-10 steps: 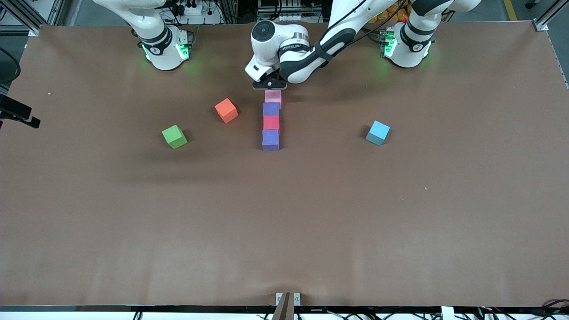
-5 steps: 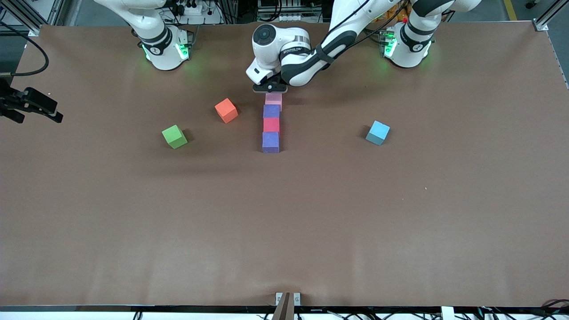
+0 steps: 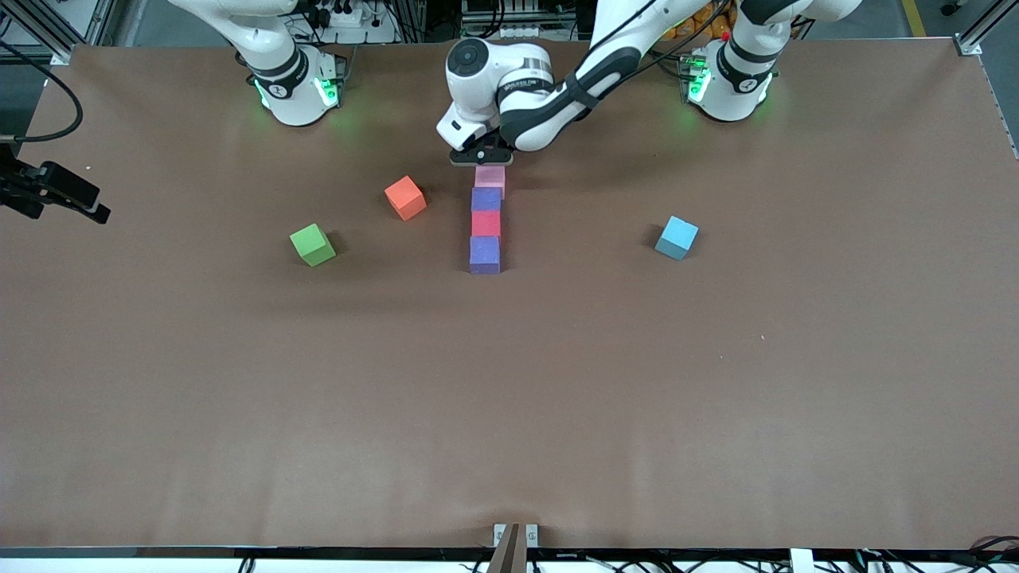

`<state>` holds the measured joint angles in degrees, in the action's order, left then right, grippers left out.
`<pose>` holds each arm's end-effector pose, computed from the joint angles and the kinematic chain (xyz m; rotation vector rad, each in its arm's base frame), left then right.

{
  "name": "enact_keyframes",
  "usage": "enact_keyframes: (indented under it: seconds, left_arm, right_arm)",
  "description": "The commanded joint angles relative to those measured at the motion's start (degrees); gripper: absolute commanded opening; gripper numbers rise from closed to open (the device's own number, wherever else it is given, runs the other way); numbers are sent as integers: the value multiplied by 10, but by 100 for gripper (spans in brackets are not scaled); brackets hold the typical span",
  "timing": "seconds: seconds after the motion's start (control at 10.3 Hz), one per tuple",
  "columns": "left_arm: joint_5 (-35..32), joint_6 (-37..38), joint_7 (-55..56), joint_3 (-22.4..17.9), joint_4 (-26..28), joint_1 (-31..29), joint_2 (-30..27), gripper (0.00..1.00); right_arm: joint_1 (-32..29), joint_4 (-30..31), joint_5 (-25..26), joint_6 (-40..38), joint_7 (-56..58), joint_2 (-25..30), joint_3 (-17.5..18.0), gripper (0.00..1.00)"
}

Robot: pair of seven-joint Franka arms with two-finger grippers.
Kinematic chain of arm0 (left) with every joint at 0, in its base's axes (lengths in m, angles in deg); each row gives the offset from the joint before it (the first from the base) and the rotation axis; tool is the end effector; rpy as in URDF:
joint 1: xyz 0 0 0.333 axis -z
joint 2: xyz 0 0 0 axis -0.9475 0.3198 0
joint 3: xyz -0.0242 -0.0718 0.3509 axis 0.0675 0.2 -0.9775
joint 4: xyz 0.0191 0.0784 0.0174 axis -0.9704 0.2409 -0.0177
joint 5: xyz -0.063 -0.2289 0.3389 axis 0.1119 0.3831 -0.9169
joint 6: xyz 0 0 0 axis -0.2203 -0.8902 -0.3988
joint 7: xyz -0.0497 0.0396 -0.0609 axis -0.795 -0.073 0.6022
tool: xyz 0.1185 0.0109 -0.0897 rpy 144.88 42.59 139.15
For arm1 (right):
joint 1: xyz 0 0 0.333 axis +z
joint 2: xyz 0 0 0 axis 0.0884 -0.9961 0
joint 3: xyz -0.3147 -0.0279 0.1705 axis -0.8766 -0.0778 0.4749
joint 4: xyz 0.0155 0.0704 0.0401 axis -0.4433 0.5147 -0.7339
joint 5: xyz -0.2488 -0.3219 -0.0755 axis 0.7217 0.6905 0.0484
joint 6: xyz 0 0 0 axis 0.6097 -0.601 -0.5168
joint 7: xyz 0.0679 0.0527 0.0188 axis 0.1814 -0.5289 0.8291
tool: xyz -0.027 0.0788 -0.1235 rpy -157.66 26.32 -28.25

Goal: Arrange blocks into number 1

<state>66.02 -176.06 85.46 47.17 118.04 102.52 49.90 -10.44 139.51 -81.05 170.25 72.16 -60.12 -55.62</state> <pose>0.2321 -0.6166 0.2107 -3.0853 0.0220 0.2047 0.5694 -0.0378 0.6340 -3.0903 0.1958 -0.0525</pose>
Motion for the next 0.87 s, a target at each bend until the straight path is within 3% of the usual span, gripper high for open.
enact_keyframes:
  seconds: [0.0, 0.29, 0.77]
  left_arm:
    - [25, 75, -4, -2, -37, -5, -43, 100]
    - [24, 121, -9, -3, -82, -51, -62, 100]
    - [14, 124, -109, -7, -147, -241, -70, 100]
  right_arm:
    - [-18, 3, 6, 0, -9, 7, 7, 100]
    - [-29, 3, 6, 0, -3, 7, 7, 100]
    - [-27, 3, 6, 0, -2, 7, 7, 100]
